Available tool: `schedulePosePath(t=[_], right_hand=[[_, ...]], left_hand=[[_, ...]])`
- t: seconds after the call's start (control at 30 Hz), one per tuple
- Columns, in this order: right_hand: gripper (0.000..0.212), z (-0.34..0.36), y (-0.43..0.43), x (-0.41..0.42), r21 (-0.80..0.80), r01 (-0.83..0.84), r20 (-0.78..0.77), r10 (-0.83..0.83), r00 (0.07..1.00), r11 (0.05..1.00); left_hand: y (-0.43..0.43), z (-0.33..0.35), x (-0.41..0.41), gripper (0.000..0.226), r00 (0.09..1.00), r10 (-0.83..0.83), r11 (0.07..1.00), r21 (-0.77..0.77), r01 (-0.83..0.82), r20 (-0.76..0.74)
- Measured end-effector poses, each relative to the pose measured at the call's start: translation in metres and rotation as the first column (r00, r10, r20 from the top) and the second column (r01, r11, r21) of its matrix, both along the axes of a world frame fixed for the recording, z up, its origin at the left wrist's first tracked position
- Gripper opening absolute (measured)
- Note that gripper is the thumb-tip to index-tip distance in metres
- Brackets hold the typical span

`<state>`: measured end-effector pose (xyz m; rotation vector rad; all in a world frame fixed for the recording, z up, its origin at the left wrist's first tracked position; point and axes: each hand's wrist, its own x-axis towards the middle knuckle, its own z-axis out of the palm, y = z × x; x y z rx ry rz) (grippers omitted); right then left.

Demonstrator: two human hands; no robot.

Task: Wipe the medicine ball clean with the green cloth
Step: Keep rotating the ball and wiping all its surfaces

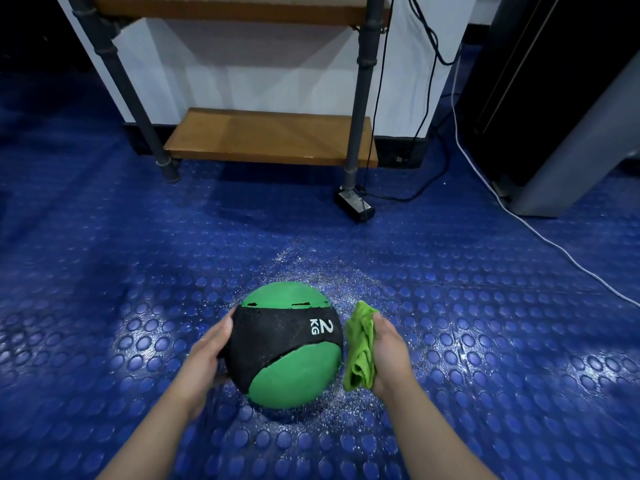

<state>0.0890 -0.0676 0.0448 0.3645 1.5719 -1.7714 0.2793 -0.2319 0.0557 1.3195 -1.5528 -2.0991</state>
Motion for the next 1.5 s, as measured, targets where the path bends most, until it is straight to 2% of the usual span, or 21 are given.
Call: schedulePosePath(t=[0.07, 0.2, 0.3, 0.37, 0.43, 0.67, 0.77, 0.9, 1.0, 1.17, 1.3, 1.4, 1.5], right_hand=[[0.030, 0.002, -0.006, 0.005, 0.009, -0.030, -0.002, 0.030, 1.000, 0.999], [0.039, -0.001, -0.012, 0.011, 0.035, -0.021, -0.029, 0.022, 0.999, 0.999], [0.056, -0.014, -0.010, 0.015, -0.012, 0.007, -0.031, -0.008, 0.999, 1.000], [0.049, -0.010, -0.004, 0.020, -0.027, 0.042, -0.035, -0.043, 0.998, 0.999], [0.034, 0.001, 0.006, 0.019, -0.001, 0.085, -0.065, -0.085, 0.994, 0.996], [0.039, 0.005, 0.037, -0.005, 0.025, 0.245, -0.129, -0.240, 0.962, 0.969], [0.045, 0.002, 0.040, -0.005, 0.025, 0.285, -0.140, -0.279, 0.950, 0.958], [0.039, 0.012, 0.039, -0.003, 0.025, 0.251, -0.127, -0.246, 0.961, 0.968], [0.036, 0.017, 0.038, -0.003, 0.020, 0.212, -0.140, -0.208, 0.968, 0.977], [0.042, 0.019, 0.031, 0.002, -0.044, 0.193, -0.122, -0.197, 0.973, 0.980], [0.038, 0.031, 0.021, 0.009, -0.113, 0.134, -0.099, -0.145, 0.984, 0.985], [0.036, 0.039, 0.017, 0.011, -0.132, 0.073, -0.103, -0.087, 0.991, 0.988], [0.032, 0.045, 0.013, 0.014, -0.143, 0.037, -0.116, -0.054, 0.992, 0.989]], left_hand=[[0.000, 0.007, 0.001, 0.034, 0.999, 0.030, 0.993, 0.112, -0.035, 0.045], [0.001, 0.020, -0.002, 0.067, 0.998, -0.012, 0.951, 0.311, -0.007, 0.058], [0.010, 0.022, -0.007, 0.102, 0.998, -0.036, 0.966, 0.258, 0.020, 0.056], [0.021, 0.018, -0.009, 0.114, 1.000, -0.027, 0.982, 0.186, 0.024, 0.011], [0.032, 0.014, -0.015, 0.112, 0.999, -0.012, 0.989, 0.149, 0.020, -0.051], [0.062, 0.005, -0.050, 0.073, 0.984, 0.039, 0.977, 0.213, -0.001, -0.171], [0.059, 0.006, -0.058, 0.072, 0.987, 0.011, 0.985, 0.172, 0.018, -0.162], [0.048, 0.005, -0.057, 0.081, 0.994, -0.032, 0.977, 0.207, 0.054, -0.107], [0.040, 0.017, -0.053, 0.083, 0.991, -0.105, 0.983, 0.142, 0.116, -0.080], [0.039, 0.019, -0.048, 0.112, 0.985, -0.014, 1.000, 0.017, 0.017, -0.171], [0.043, 0.011, -0.043, 0.129, 0.989, 0.054, 0.998, -0.006, -0.055, -0.141], [0.038, 0.005, -0.038, 0.119, 0.986, 0.121, 0.992, 0.034, -0.118, -0.114], [0.037, -0.001, -0.034, 0.096, 0.985, 0.142, 0.987, 0.084, -0.134, -0.101]])
